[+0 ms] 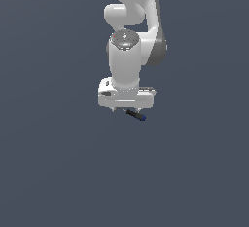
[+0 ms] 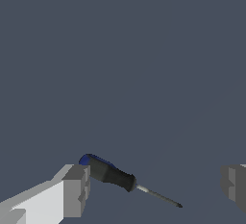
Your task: Pick up the object and move it to a goal position.
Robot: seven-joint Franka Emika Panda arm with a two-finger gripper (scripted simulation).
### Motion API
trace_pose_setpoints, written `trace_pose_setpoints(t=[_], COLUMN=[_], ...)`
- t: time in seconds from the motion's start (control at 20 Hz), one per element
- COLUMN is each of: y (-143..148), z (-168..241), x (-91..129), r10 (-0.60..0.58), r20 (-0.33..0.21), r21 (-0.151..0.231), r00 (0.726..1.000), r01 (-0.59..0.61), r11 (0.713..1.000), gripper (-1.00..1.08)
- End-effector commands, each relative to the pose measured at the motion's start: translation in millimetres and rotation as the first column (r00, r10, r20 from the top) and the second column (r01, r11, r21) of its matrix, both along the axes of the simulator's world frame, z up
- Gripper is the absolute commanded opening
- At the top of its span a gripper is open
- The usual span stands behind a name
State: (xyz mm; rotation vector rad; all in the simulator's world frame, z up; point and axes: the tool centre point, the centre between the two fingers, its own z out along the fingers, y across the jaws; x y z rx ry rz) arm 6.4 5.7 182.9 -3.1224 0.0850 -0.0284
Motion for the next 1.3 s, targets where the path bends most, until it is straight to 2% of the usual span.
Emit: trace_pose_setpoints(t=[0.0,0.15,0.45,0.65,0.95,1.25], y=[0,-6,-34,-35,-34,-31], z=[0,-1,-3,-3,-8,-19], x=[0,0,-1,-1,-4,-12], r10=[0.0,-0.007,-0.052,-0.054,-0.013,0.083], r20=[0.0,0.001,0.005,0.005,0.004,0.002], r21=[0.0,0.0,0.003,0.003,-0.001,-0.008], r00=[1.0,1.0,0.999,0.999,1.0,0.997], r01=[0.0,0.007,0.052,0.053,0.013,-0.083], r11=[1.0,1.0,0.999,0.999,1.0,0.996], gripper=[1.0,1.0,1.0,1.0,1.0,1.0])
